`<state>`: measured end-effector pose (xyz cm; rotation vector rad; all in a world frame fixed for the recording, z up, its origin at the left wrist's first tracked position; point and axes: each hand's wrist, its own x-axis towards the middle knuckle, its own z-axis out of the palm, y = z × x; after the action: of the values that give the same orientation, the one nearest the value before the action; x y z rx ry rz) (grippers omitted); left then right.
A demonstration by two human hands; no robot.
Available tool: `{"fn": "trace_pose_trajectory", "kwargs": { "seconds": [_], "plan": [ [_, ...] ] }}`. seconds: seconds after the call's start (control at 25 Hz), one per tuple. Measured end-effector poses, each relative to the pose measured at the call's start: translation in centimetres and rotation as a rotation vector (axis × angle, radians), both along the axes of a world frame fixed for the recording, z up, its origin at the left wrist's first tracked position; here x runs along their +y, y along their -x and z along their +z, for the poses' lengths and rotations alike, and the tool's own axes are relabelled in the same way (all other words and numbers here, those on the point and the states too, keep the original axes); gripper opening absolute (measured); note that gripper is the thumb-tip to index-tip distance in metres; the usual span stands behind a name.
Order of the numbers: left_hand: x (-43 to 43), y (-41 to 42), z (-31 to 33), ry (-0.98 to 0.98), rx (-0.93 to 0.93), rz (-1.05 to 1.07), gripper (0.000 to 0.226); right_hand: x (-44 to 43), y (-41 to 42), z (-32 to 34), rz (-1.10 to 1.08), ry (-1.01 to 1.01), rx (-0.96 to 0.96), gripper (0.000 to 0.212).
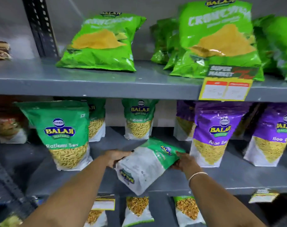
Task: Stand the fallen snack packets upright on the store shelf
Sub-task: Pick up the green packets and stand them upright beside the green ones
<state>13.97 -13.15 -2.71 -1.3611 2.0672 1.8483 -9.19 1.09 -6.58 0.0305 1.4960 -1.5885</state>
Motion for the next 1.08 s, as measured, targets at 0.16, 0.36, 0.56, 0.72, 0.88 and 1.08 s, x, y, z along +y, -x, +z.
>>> {"fn": "trace_pose_trajectory", "kwargs": {
  "seconds": [0.16,0.36,0.56,0.72,0.88,1.08],
  "plan": [
    [-1.2,-1.2,-0.2,-0.074,-0.002,-0.022,0.022,-1.0,-0.3,2.2,-0.214,0.134,0.048,0.031],
    [-0.6,-2.0,1.5,-0.086,0.063,-0.042,0.014,-1.3,-0.5,6.3,-0.275,0.093,0.238,0.023],
    [0.6,-0.7,3.6,0.002,0.098,-0.099,0.015,-1.1,-2.0,13.0,-0.143,0.254,0.446,0.025],
    [-0.2,0.3,2.5,0.219,0.183,0.022,0.048,-2.1,-2.4,15.5,0.015,0.357,0.585,0.025],
    [-0.6,0.2,0.2,0.379,0.218,0.217,0.064,-3.6,-2.8,14.5,0.082,0.379,0.627,0.025],
    [-0.5,-0.3,-0.4,0.337,0.204,0.214,0.08,-3.3,-3.3,12.6,0.28,0.303,0.756,0.026]
  ]
}}
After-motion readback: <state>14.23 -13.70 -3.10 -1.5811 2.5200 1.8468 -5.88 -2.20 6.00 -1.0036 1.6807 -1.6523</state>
